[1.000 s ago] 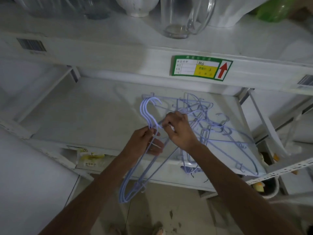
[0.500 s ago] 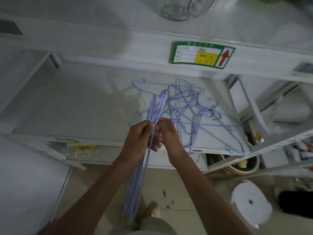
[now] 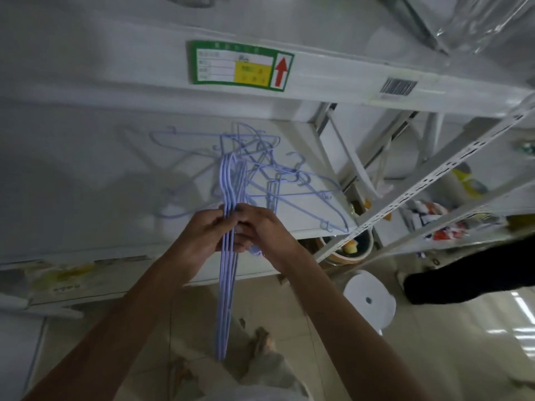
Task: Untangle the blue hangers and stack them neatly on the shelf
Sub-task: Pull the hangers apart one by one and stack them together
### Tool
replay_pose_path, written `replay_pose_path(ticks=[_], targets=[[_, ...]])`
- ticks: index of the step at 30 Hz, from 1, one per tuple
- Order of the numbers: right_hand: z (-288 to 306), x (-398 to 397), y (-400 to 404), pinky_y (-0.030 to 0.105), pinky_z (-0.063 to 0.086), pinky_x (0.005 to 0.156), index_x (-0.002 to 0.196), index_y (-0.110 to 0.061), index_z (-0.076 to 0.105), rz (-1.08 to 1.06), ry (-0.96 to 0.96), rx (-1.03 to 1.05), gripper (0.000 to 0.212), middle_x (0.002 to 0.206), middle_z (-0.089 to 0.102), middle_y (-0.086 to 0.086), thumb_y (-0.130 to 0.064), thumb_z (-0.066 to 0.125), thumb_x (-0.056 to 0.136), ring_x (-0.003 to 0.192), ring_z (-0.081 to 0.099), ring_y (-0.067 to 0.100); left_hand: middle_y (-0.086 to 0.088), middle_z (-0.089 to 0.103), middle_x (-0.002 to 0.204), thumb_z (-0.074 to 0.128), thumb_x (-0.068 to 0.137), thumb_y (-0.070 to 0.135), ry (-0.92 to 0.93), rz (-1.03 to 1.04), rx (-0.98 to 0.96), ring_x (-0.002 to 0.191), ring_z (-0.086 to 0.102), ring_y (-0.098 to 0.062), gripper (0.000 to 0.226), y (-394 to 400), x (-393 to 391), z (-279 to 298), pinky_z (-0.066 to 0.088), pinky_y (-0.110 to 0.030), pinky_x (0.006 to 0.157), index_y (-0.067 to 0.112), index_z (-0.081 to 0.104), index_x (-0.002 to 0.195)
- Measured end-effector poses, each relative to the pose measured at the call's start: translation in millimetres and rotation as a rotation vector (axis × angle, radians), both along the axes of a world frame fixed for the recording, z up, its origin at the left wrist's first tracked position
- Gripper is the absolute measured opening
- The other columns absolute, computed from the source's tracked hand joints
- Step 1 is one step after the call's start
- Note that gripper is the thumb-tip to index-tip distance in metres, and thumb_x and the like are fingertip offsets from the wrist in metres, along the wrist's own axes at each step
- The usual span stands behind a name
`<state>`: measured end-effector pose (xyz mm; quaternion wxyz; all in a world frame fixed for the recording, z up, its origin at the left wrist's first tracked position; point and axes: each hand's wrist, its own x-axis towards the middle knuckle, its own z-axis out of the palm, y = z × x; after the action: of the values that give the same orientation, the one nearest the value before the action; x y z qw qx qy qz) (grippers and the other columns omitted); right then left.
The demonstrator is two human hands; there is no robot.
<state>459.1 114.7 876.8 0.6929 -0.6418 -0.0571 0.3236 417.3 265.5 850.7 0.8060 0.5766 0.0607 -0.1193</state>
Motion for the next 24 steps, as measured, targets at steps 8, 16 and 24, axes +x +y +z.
replay_pose_path(ticks=[8,16,24], targets=[[-23.8,106.0,-115.3,0.026,0.057,0.062,0.113,0.0,0.069,-0.014,-0.023,-0.275,0.027,0.087,0.076,0.008,-0.011,0.047,0.104,0.07,0.075,0.02,-0.016,0.077,0.084,0.046,0.103,0.007,0.025,0.098,0.073,0.076,0.075,-0.03,0.021,-47.7,16.4,7.3,0.061,-0.032,0.066,0.0,0.065,0.101],[-75.0,251.4,-186.0,0.039,0.058,0.085,0.119,-0.013,0.062,-0.009,-0.39,-1.06,0.025,0.111,0.069,0.014,-0.018,0.046,0.101,0.1,0.069,0.034,-0.017,0.078,0.091,0.041,0.104,0.005,0.063,0.312,0.205,0.078,0.077,-0.029,0.024,-92.4,26.6,13.1,0.063,-0.032,0.068,-0.004,0.062,0.102],[-115.2,262.3,-176.9,0.042,0.052,0.088,0.123,-0.009,0.058,0.214,-0.71,-1.297,0.039,0.121,0.067,0.017,-0.036,0.061,0.095,0.111,0.066,0.04,-0.02,0.077,0.096,0.043,0.103,0.01,0.122,0.463,0.244,0.086,0.076,-0.034,0.024,-115.7,21.8,21.9,0.063,-0.034,0.074,-0.002,0.064,0.106]])
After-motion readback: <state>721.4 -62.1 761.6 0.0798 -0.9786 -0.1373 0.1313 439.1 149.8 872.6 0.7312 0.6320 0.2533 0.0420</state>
